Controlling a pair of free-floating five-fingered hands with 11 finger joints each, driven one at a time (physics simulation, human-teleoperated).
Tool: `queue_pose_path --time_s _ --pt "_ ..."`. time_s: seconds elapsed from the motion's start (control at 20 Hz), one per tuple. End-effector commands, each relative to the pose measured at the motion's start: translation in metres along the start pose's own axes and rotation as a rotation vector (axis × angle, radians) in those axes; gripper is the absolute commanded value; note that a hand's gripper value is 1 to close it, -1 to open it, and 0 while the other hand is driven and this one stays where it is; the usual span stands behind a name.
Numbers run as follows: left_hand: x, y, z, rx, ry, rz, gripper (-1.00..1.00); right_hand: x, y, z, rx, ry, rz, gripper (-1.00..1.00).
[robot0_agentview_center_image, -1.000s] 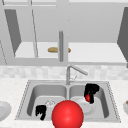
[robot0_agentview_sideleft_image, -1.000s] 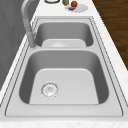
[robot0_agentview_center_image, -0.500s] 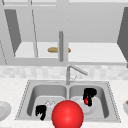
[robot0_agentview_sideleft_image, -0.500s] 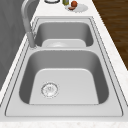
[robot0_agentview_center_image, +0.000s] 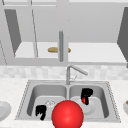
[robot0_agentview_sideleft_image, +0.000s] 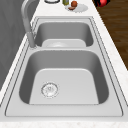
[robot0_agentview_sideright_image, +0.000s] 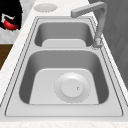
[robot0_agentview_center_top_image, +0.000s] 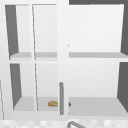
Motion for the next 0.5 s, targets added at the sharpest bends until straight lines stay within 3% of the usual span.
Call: queue_pose_path --time_s 0.0,0.45 --pt "0.000 0.000 0.000 0.000 0.000 0.000 0.00 -0.009 0.009 -0.042 -0.013 0.006 -0.002 1.00" --pt "0.000 0.000 0.000 0.000 0.000 0.000 0.00 -0.029 0.030 -0.143 -0.025 0.008 0.012 1.00"
